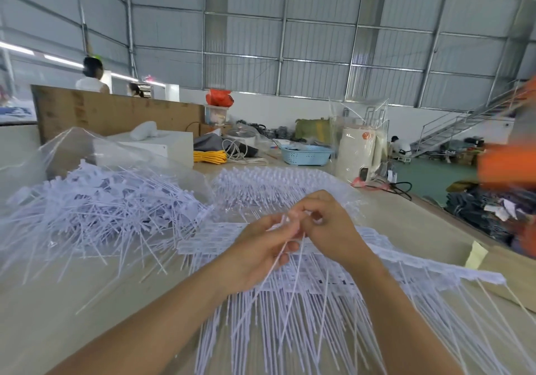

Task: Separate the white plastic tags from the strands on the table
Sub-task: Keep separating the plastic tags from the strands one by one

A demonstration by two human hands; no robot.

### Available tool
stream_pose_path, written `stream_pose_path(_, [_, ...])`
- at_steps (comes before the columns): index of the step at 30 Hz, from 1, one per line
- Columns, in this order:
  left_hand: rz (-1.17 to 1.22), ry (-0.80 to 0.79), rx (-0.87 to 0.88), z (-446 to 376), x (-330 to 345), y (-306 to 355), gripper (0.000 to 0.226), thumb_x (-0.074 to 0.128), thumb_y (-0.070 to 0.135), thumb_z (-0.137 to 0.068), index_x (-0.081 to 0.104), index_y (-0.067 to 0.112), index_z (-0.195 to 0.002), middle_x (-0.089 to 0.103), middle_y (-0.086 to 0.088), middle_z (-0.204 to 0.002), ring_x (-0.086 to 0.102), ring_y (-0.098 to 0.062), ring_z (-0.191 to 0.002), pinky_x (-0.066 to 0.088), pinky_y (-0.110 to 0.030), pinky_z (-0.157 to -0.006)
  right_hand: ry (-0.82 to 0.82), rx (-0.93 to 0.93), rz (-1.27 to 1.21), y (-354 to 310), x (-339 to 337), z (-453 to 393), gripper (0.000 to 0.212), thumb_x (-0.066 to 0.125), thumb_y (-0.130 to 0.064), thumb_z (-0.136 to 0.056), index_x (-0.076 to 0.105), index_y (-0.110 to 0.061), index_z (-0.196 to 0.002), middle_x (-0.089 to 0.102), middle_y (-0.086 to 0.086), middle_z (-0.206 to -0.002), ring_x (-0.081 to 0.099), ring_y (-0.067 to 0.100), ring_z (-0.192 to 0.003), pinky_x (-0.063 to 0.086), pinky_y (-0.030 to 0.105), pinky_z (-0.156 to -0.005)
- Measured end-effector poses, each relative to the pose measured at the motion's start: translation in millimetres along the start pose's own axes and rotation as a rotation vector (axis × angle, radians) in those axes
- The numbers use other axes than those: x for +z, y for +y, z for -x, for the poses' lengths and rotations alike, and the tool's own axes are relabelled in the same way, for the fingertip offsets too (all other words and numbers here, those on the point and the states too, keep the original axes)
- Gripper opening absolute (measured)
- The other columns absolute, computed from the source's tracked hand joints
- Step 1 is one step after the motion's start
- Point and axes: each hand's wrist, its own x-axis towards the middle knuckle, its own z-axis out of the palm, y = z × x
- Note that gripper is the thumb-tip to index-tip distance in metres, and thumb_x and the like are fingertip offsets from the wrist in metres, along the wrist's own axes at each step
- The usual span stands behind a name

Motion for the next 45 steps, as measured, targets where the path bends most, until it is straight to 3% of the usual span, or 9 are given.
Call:
stream_pose_path(7, [-0.021, 0.097, 0.051, -1, 7, -5, 0.028, 0.055, -0.017, -0.083, 0.058, 0.009, -0.091, 0.066, 0.003, -0.062, 0.063, -0.008, -0.054, 0.049, -0.019, -0.05, -0.056, 0.076, -0.008, 4, -10, 1, 0.007, 0.053, -0.036, -0.092, 0.06, -0.033, -0.091, 0.058, -0.002, -0.088, 0.058, 0.011, -0.074, 0.05, 0.024, -0.07])
stream_pose_path(10, [-0.034, 0.161, 0.065, -1, 1, -1, 0.026, 0.051, -0.016, -0.086, 0.061, 0.006, -0.093, 0.062, 0.002, -0.063, 0.059, -0.009, -0.054, 0.049, -0.021, -0.049, -0.154, 0.129, 0.088, 9, -23, 4, 0.034, 0.047, -0.043, -0.092, 0.065, -0.017, -0.08, 0.063, -0.003, -0.07, 0.057, 0.01, -0.053, 0.049, 0.022, -0.061])
stream_pose_path(12, [0.046, 0.172, 0.055, -1, -3, 2, 0.027, 0.049, -0.016, -0.084, 0.064, 0.006, -0.09, 0.058, -0.002, -0.062, 0.055, -0.012, -0.051, 0.047, -0.021, -0.048, -0.18, 0.065, 0.096, 7, -22, 5, 0.034, 0.056, -0.038, -0.09, 0.063, -0.022, -0.061, 0.058, -0.007, -0.054, 0.048, 0.004, -0.046, 0.039, 0.014, -0.052])
stream_pose_path(15, [0.246, 0.136, 0.012, -1, -7, 9, 0.011, 0.056, -0.004, -0.081, 0.061, 0.002, -0.088, 0.055, -0.006, -0.06, 0.052, -0.012, -0.047, 0.046, -0.02, -0.045, -0.082, 0.008, -0.072, 4, -15, 3, 0.023, 0.066, -0.026, -0.086, 0.067, -0.023, -0.063, 0.052, -0.01, -0.045, 0.043, -0.001, -0.042, 0.034, 0.008, -0.048])
stream_pose_path(23, [0.086, 0.221, 0.063, -5, -8, 1, 0.026, 0.046, 0.03, -0.098, 0.057, 0.007, -0.09, 0.05, -0.004, -0.058, 0.045, -0.011, -0.042, 0.039, -0.021, -0.039, -0.203, 0.06, -0.088, 10, 2, 6, 0.022, 0.053, -0.011, -0.094, 0.057, -0.015, -0.073, 0.06, 0.006, -0.067, 0.05, 0.004, -0.048, 0.047, 0.023, -0.054])
stream_pose_path(28, [-0.041, 0.253, 0.185, -3, -7, -1, 0.024, 0.055, 0.025, -0.094, 0.054, 0.006, -0.079, 0.044, 0.005, -0.049, 0.035, -0.007, -0.038, 0.03, -0.017, -0.037, -0.267, 0.029, -0.092, 5, 5, 7, 0.026, 0.051, -0.018, -0.096, 0.06, -0.015, -0.072, 0.056, -0.006, -0.062, 0.046, -0.002, -0.047, 0.035, 0.009, -0.051])
stream_pose_path(33, [-0.239, 0.316, 0.12, -2, -10, 4, 0.027, 0.059, 0.023, -0.093, 0.05, 0.012, -0.07, 0.046, 0.006, -0.046, 0.034, -0.005, -0.035, 0.029, -0.015, -0.036, -0.304, -0.001, -0.004, 7, 10, 7, 0.029, 0.051, -0.011, -0.095, 0.049, 0.008, -0.072, 0.034, -0.001, -0.059, 0.03, 0.006, -0.051, 0.027, 0.02, -0.054])
stream_pose_path(38, [-0.602, 0.215, 0.088, 3, -17, 11, 0.029, 0.059, 0.019, -0.093, 0.051, 0.013, -0.066, 0.048, 0.003, -0.047, 0.037, -0.008, -0.038, 0.029, -0.017, -0.038, -0.45, 0.057, 0.117, 7, 1, 8, 0.031, 0.054, -0.013, -0.093, 0.054, -0.018, -0.062, 0.056, 0.017, -0.074, 0.048, 0.018, -0.068, 0.042, 0.033, -0.07])
stream_pose_path(45, [-0.251, 0.038, -0.102, 1, -16, 23, 0.023, 0.059, 0.017, -0.089, 0.044, 0.016, -0.072, 0.039, 0.006, -0.042, 0.023, -0.004, -0.031, 0.017, -0.011, -0.032, -0.469, 0.05, -0.107, -8, -19, 8, 0.034, 0.058, -0.011, -0.091, 0.059, -0.02, -0.059, 0.042, -0.004, -0.055, 0.036, 0.007, -0.051, 0.031, 0.019, -0.053])
